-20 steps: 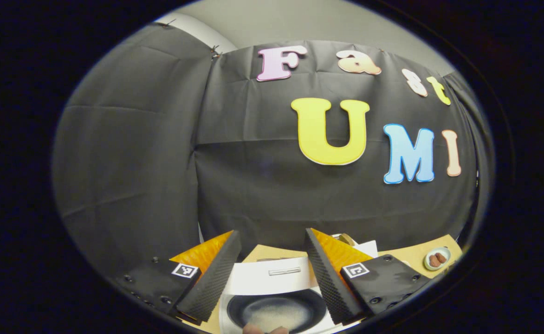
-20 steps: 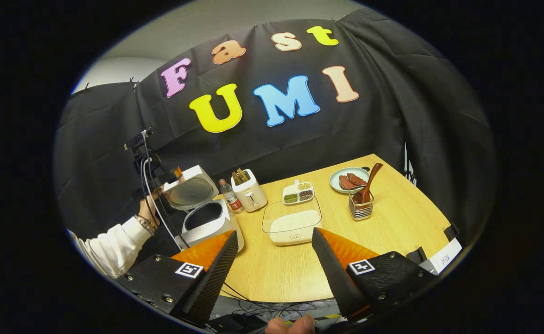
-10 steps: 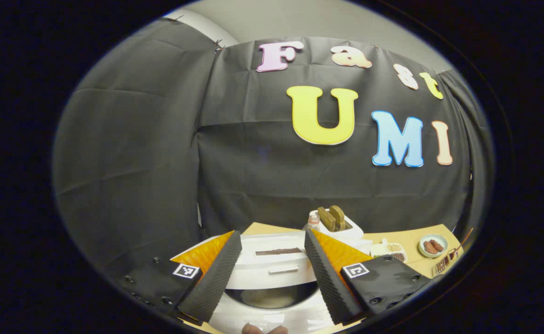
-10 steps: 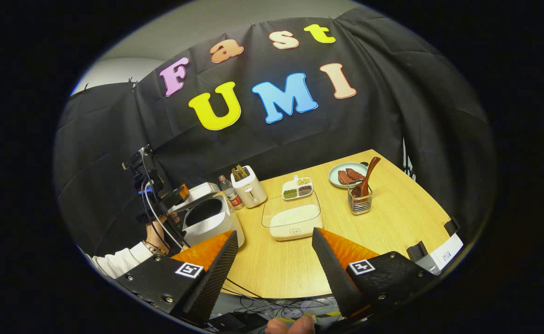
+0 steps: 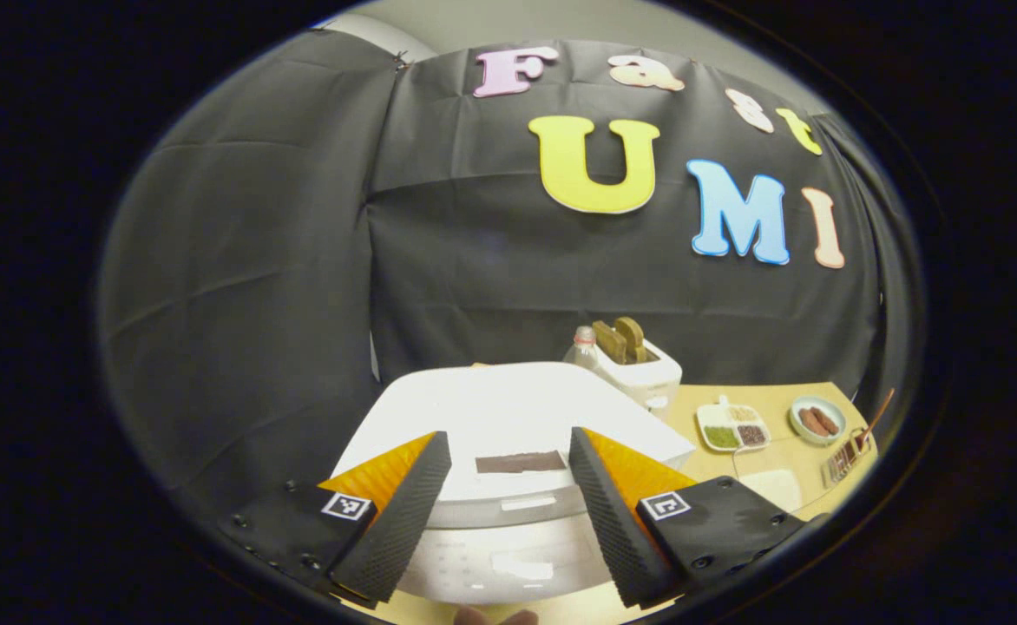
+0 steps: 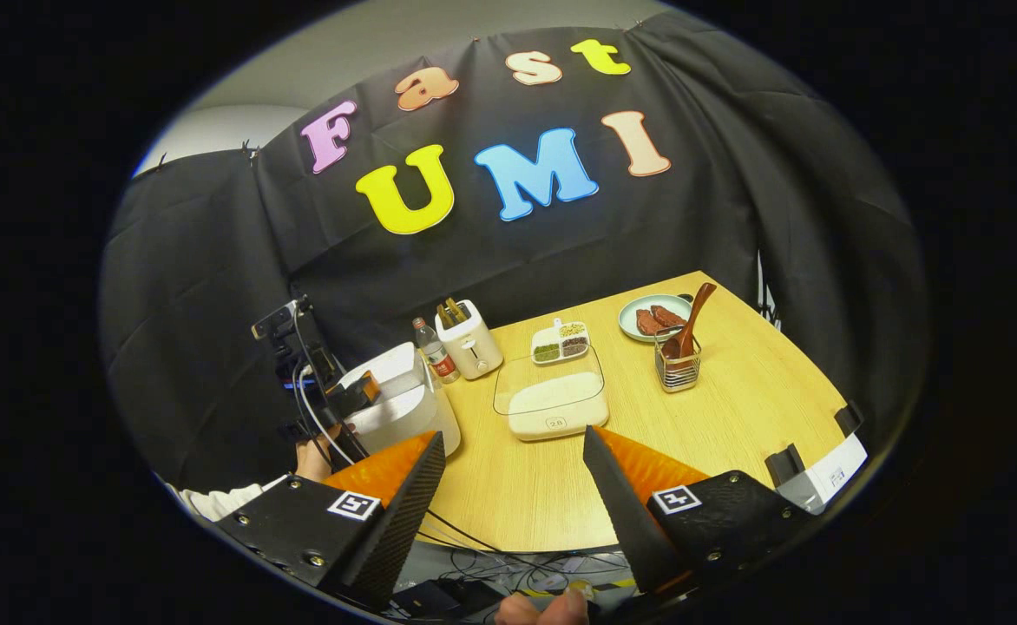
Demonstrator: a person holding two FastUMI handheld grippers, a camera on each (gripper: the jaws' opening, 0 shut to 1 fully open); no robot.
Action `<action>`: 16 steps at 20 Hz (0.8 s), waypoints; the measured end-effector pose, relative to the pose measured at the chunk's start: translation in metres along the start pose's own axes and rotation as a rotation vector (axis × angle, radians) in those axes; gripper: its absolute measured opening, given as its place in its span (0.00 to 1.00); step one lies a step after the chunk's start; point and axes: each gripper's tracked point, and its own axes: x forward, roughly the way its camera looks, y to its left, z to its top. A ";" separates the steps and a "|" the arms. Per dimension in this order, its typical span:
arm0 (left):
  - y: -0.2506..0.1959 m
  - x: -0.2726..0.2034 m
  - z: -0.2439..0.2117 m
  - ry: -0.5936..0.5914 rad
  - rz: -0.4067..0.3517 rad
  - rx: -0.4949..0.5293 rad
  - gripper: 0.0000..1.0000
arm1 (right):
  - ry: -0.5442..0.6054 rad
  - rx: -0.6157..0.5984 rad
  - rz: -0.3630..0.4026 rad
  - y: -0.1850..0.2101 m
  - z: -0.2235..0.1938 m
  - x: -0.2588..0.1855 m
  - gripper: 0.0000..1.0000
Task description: Close the left gripper, press the button to open the rice cooker; take a wooden spoon from the chopstick holder with the right hand, scoop a spoonful of rice and pour it into the rice cooker, then put the wooden spoon back into the chopstick holder.
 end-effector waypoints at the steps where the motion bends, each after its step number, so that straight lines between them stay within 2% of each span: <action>1: -0.001 -0.001 -0.009 0.038 -0.003 -0.004 0.94 | 0.001 0.002 0.000 0.001 -0.001 0.000 0.98; 2: -0.001 -0.011 -0.015 0.079 0.002 -0.012 0.98 | 0.003 0.006 0.000 0.000 -0.001 0.000 0.98; 3: -0.002 -0.009 0.000 0.018 -0.007 0.003 0.94 | 0.005 0.010 0.002 0.000 -0.003 0.001 0.98; 4: -0.003 -0.009 -0.008 0.056 -0.010 0.009 0.95 | 0.007 0.012 0.002 0.000 -0.004 0.001 0.98; 11: -0.006 -0.007 -0.006 0.035 -0.050 0.002 1.00 | -0.007 0.020 0.012 0.002 -0.001 -0.003 0.98; 13: -0.005 -0.006 -0.008 0.046 -0.063 0.014 0.94 | -0.020 0.021 0.009 0.000 0.004 -0.004 0.98; 15: -0.006 -0.010 -0.005 0.056 -0.068 -0.014 1.00 | -0.028 0.025 0.007 -0.002 0.006 -0.006 0.98; 16: -0.006 -0.012 -0.004 0.064 -0.069 -0.031 0.98 | -0.029 0.023 0.004 -0.004 0.006 -0.007 0.98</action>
